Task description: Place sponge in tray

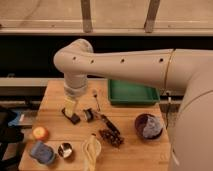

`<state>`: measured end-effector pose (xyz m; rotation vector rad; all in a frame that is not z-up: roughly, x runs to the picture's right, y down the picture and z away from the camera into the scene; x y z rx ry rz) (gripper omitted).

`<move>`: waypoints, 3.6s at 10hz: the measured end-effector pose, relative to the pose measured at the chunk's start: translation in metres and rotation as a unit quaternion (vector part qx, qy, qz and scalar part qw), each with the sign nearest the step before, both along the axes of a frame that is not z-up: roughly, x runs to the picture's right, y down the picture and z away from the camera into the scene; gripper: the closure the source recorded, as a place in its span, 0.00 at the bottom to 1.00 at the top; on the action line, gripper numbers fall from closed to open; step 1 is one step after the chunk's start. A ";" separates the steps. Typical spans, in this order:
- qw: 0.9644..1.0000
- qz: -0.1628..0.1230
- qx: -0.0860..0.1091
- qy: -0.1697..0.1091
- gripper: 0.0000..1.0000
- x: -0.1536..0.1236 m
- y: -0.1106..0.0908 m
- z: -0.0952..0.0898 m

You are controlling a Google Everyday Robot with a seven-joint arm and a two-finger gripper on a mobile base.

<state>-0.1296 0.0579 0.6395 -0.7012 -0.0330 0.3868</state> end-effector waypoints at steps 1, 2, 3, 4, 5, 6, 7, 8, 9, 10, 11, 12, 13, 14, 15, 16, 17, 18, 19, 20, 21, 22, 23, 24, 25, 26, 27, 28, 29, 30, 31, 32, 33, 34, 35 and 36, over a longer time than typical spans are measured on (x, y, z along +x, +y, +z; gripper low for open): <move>1.000 -0.007 -0.003 -0.006 0.20 -0.002 0.001 -0.001; 1.000 -0.009 -0.003 -0.006 0.20 -0.002 0.002 -0.001; 1.000 -0.008 -0.004 -0.003 0.20 0.000 0.003 0.000; 1.000 -0.012 -0.007 -0.005 0.20 0.001 0.007 0.002; 1.000 -0.017 -0.009 -0.013 0.20 -0.006 0.012 0.004; 0.999 -0.025 -0.015 -0.025 0.20 -0.020 0.020 0.010; 0.998 -0.031 -0.024 -0.040 0.20 -0.039 0.031 0.018; 0.997 -0.036 -0.033 -0.057 0.20 -0.060 0.044 0.026; 0.996 -0.038 -0.040 -0.073 0.20 -0.074 0.057 0.029; 0.994 -0.038 -0.045 -0.087 0.20 -0.083 0.066 0.030; 0.993 -0.036 -0.050 -0.099 0.20 -0.091 0.072 0.029; 0.992 -0.036 -0.054 -0.111 0.20 -0.100 0.079 0.027; 0.990 -0.035 -0.057 -0.120 0.20 -0.107 0.086 0.025; 0.989 -0.034 -0.062 -0.130 0.20 -0.114 0.094 0.021; 0.988 -0.034 -0.066 -0.137 0.20 -0.119 0.101 0.019; 0.986 -0.035 -0.074 -0.146 0.20 -0.126 0.111 0.015; 0.984 -0.042 -0.076 -0.154 0.20 -0.134 0.118 0.009; 0.984 -0.042 -0.076 -0.153 0.20 -0.133 0.118 0.010; 0.985 -0.041 -0.076 -0.152 0.20 -0.133 0.117 0.010; 0.984 -0.042 -0.076 -0.153 0.20 -0.133 0.118 0.010; 0.984 -0.042 -0.077 -0.153 0.20 -0.133 0.118 0.010; 0.985 -0.041 -0.076 -0.152 0.20 -0.132 0.117 0.010; 0.984 -0.043 -0.076 -0.152 0.20 -0.132 0.118 0.011; 0.984 -0.046 -0.076 -0.156 0.20 -0.134 0.123 0.009; 0.983 -0.047 -0.077 -0.157 0.20 -0.137 0.130 0.005; 0.983 -0.048 -0.079 -0.158 0.20 -0.138 0.137 0.002; 0.983 -0.047 -0.080 -0.159 0.20 -0.139 0.143 -0.001; 0.983 -0.046 -0.081 -0.161 0.20 -0.139 0.148 -0.004; 0.982 -0.042 -0.081 -0.164 0.20 -0.141 0.154 -0.008; 0.982 -0.038 -0.082 -0.166 0.20 -0.142 0.160 -0.010; 0.981 -0.033 -0.085 -0.170 0.20 -0.144 0.166 -0.011; 0.981 -0.027 -0.088 -0.173 0.20 -0.146 0.172 -0.009; 0.980 -0.021 -0.094 -0.175 0.20 -0.148 0.179 -0.003; 0.979 -0.020 -0.099 -0.174 0.20 -0.153 0.184 0.002; 0.979 -0.020 -0.103 -0.174 0.20 -0.156 0.188 0.006; 0.979 -0.018 -0.108 -0.173 0.20 -0.159 0.192 0.012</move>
